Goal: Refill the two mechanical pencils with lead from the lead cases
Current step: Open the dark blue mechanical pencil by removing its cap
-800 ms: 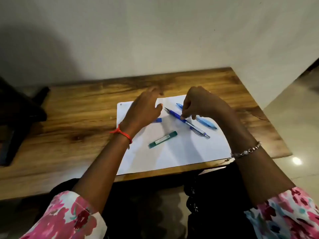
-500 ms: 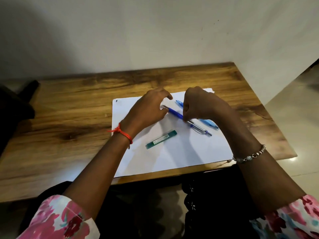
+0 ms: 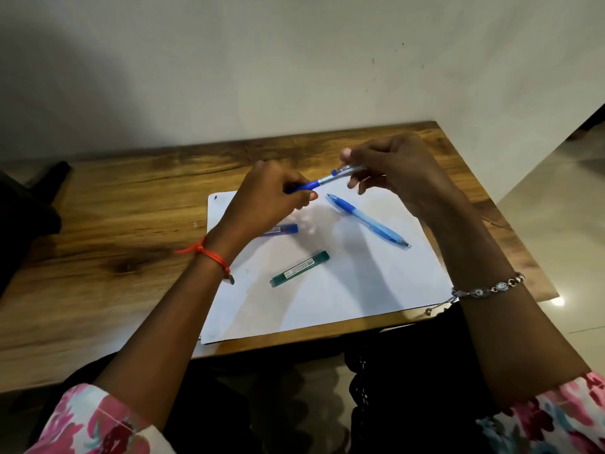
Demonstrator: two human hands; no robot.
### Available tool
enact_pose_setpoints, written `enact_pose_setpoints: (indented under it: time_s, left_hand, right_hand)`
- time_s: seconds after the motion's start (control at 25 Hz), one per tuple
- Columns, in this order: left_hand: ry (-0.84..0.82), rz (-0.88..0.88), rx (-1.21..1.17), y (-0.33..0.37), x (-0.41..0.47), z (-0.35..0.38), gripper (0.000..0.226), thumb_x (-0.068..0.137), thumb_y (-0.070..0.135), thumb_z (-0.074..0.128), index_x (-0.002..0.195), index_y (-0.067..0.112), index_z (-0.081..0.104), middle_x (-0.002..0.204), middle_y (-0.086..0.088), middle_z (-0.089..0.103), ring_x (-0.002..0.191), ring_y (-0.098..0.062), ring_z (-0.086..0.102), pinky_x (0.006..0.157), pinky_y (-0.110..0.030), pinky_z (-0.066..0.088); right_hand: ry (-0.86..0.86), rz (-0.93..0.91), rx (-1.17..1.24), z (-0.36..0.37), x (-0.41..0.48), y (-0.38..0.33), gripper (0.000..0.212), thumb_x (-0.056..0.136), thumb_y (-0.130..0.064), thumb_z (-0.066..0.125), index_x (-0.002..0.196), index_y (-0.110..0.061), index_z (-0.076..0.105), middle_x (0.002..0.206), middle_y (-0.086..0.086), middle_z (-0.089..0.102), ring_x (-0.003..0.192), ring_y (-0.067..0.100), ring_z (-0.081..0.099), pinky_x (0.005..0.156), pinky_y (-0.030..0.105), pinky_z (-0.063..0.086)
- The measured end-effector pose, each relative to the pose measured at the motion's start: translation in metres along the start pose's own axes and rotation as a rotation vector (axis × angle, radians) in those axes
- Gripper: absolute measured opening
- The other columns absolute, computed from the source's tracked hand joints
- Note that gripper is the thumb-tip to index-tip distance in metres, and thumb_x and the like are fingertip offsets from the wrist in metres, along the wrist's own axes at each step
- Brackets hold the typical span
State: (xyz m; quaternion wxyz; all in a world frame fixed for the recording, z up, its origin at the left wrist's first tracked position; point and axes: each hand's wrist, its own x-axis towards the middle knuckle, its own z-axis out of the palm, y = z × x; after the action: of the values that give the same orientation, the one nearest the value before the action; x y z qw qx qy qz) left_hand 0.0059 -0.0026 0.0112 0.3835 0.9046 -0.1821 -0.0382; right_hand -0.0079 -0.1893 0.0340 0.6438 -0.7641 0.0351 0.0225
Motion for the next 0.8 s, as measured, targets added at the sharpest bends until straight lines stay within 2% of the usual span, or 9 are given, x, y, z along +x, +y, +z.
enact_pose_setpoints:
  time_s: [0.08, 0.2, 0.32, 0.44, 0.64, 0.8]
  left_hand:
    - [-0.107, -0.15, -0.252, 0.002, -0.001, -0.004, 0.018, 0.082, 0.012, 0.065, 0.096, 0.003, 0.07, 0.08, -0.012, 0.072, 0.065, -0.019, 0.068, 0.075, -0.028, 0.055]
    - [-0.209, -0.264, -0.518, 0.01, -0.005, -0.006, 0.023, 0.083, 0.018, 0.063, 0.103, 0.007, 0.067, 0.084, -0.007, 0.073, 0.066, -0.018, 0.071, 0.072, -0.028, 0.058]
    - [-0.183, -0.301, -0.648, 0.017, -0.007, -0.006, 0.021, 0.088, 0.024, 0.056, 0.098, 0.01, 0.068, 0.079, -0.003, 0.074, 0.064, -0.017, 0.071, 0.063, -0.024, 0.059]
    - [-0.142, -0.35, -0.699, 0.016, -0.007, -0.006, 0.017, 0.088, 0.023, 0.056, 0.091, 0.011, 0.068, 0.069, 0.003, 0.074, 0.053, -0.012, 0.066, 0.052, -0.02, 0.054]
    - [-0.148, -0.399, -0.902, 0.017, -0.005, 0.002, 0.016, 0.088, 0.017, 0.055, 0.087, 0.006, 0.067, 0.057, 0.004, 0.067, 0.04, -0.005, 0.043, 0.036, -0.012, 0.032]
    - [-0.167, -0.43, -0.969, 0.019, -0.003, 0.006, 0.017, 0.089, 0.016, 0.055, 0.081, 0.007, 0.066, 0.056, 0.003, 0.059, 0.038, -0.004, 0.034, 0.033, -0.011, 0.025]
  right_hand:
    - [0.003, 0.035, 0.233, 0.001, 0.002, 0.001, 0.009, 0.084, -0.007, 0.063, 0.084, -0.001, 0.07, 0.071, 0.009, 0.072, 0.059, 0.014, 0.068, 0.059, 0.019, 0.056]
    - [-0.025, 0.089, 0.394, 0.006, 0.004, 0.003, 0.012, 0.086, -0.006, 0.059, 0.085, 0.002, 0.068, 0.068, 0.008, 0.073, 0.061, 0.015, 0.069, 0.061, 0.019, 0.056]
    - [-0.064, 0.137, 0.36, 0.015, 0.002, 0.003, 0.019, 0.089, -0.012, 0.058, 0.083, 0.003, 0.067, 0.07, 0.012, 0.071, 0.059, 0.016, 0.068, 0.059, 0.02, 0.055]
    - [-0.045, 0.115, 0.274, 0.024, 0.001, 0.002, 0.023, 0.09, -0.018, 0.057, 0.087, 0.002, 0.069, 0.076, 0.011, 0.07, 0.058, 0.014, 0.065, 0.056, 0.02, 0.054]
    - [0.116, 0.02, 0.316, 0.025, 0.001, 0.004, 0.015, 0.086, -0.008, 0.062, 0.079, 0.004, 0.067, 0.056, 0.005, 0.069, 0.048, 0.016, 0.064, 0.052, 0.021, 0.054]
    - [0.164, -0.011, 0.256, 0.027, 0.001, 0.004, 0.02, 0.086, -0.01, 0.062, 0.079, 0.009, 0.064, 0.05, 0.005, 0.066, 0.046, 0.019, 0.065, 0.049, 0.022, 0.053]
